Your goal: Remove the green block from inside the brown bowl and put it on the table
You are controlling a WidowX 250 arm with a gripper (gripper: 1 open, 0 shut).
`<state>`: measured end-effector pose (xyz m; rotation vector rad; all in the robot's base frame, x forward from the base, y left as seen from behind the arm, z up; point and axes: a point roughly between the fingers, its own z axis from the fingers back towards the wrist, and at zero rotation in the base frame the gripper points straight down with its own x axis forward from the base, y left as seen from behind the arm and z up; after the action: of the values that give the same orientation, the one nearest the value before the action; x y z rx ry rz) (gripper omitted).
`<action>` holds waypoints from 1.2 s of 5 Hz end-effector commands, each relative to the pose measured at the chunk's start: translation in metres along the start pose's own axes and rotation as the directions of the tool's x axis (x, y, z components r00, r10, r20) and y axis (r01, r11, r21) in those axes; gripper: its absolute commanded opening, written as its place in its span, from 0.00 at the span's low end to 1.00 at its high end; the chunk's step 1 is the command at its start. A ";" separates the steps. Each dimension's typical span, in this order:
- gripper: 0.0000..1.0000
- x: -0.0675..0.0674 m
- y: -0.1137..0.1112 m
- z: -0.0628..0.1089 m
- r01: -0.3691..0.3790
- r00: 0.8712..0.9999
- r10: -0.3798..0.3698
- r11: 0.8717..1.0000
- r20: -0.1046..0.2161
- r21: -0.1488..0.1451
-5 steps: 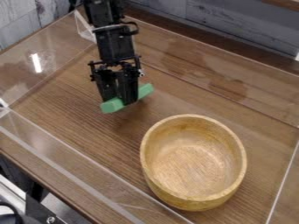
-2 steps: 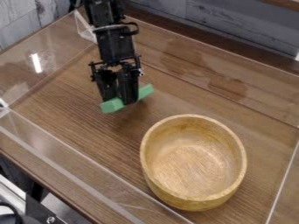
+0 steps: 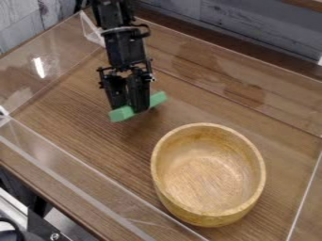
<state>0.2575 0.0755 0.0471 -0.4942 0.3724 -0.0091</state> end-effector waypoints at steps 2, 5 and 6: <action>0.00 0.003 -0.003 0.016 0.025 0.999 -0.025 1.000 0.035 0.011; 0.00 0.003 -0.004 0.015 0.029 1.000 -0.029 1.000 0.010 -0.011; 0.00 0.003 -0.004 0.015 0.030 1.000 -0.030 0.999 0.001 -0.018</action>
<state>0.2582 0.0740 0.0475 -0.5368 0.4125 -0.0272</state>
